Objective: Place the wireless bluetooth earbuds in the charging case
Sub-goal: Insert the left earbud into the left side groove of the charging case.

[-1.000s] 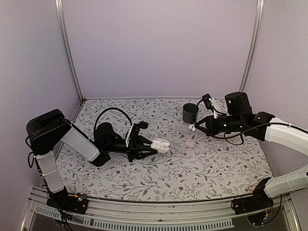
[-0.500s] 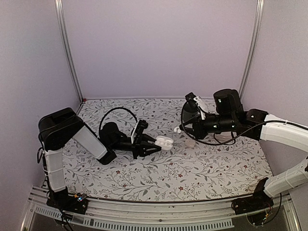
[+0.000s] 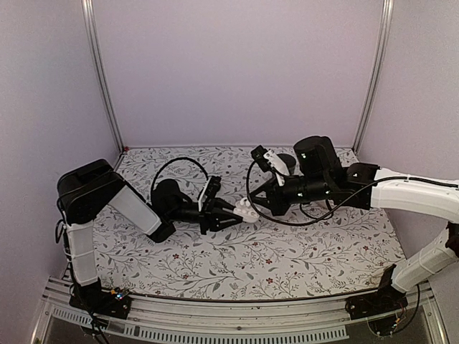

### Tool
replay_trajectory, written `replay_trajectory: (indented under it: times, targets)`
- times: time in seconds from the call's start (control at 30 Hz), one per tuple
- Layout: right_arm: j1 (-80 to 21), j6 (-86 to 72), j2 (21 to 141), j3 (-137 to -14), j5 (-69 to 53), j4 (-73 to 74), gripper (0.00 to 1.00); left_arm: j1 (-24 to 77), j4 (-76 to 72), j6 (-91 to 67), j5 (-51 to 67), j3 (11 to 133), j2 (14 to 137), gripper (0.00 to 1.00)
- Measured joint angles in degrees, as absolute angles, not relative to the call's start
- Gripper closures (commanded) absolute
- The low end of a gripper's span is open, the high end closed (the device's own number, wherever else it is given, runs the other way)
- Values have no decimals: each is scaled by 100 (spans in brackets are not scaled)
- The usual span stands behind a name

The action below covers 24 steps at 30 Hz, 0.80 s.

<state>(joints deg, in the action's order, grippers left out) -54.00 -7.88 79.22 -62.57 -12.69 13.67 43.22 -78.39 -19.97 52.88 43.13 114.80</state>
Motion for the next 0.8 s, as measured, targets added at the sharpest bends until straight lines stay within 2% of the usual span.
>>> replay_trajectory:
  times: [0.8]
  targets:
    - [-5749, -613, 8436, -6434, -423, 1350, 97, 4329, -7550, -1986, 5286, 4283, 11203, 100]
